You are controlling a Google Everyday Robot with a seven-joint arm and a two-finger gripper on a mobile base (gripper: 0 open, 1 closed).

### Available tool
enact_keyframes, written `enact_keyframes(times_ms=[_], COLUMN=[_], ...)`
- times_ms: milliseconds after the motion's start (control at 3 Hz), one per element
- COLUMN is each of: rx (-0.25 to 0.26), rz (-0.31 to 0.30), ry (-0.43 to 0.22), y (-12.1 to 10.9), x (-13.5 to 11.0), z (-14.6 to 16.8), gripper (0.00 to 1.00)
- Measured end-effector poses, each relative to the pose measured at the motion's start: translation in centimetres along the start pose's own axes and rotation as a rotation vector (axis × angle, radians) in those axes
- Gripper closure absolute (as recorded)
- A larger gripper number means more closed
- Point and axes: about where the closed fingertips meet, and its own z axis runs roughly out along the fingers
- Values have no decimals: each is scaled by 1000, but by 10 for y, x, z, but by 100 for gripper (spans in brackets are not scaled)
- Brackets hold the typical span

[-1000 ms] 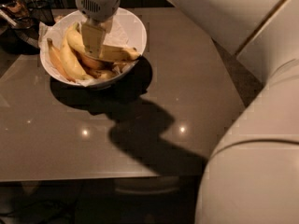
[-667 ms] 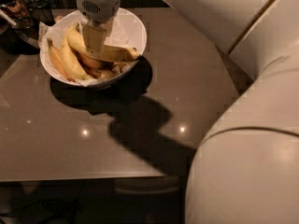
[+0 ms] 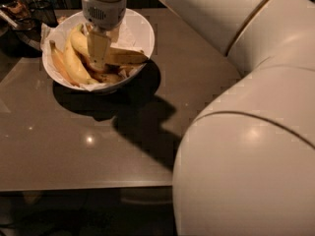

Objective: Pick banana from white bowl

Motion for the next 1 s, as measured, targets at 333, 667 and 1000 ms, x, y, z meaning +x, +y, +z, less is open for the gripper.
enact_keyframes(times_ms=[333,667,1000], rx=[-29,-11,-11], rz=[4,4,4], ry=[13,23,23], y=[-2,-3,-3], x=[0,0,0], z=[12,16,16], gripper=[32,51,74])
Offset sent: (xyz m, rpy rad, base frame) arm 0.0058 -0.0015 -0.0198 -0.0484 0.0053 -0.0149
